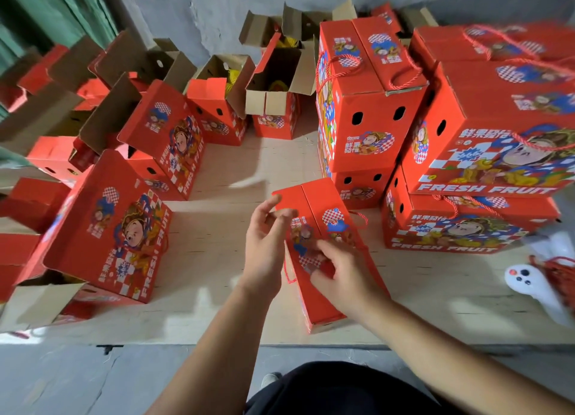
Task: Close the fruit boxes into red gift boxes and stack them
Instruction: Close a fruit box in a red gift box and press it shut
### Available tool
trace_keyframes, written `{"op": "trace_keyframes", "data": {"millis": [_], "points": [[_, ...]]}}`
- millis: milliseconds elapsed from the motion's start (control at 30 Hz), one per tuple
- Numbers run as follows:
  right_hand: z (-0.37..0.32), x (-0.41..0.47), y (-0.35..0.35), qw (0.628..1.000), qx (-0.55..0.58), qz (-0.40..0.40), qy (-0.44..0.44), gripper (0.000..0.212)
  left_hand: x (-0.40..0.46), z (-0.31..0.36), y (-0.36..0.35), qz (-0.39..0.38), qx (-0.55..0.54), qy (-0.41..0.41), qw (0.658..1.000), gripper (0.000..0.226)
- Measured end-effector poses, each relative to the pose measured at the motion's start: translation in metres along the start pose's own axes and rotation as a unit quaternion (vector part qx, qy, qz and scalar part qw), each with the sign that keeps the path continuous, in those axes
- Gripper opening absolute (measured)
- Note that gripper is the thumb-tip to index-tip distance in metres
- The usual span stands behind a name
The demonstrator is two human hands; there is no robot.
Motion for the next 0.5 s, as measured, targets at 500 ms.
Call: {"op": "trace_keyframes", "data": {"millis": [500], "points": [[-0.029,0.046,-0.019,0.943,0.252,0.021,-0.218,0.040,-0.047,0.102,0.028,-0.047,0.344,0.021,0.938,0.040]]}}
Point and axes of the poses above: each hand's wrist, its own x-axis towards the middle knuckle, its own y-axis out of the back of the hand, z = x × y, the point moved 1 cm from there along x, towards the middle knuckle, and after that the axes turned 12 degrees about y, right-handed, at the moved point
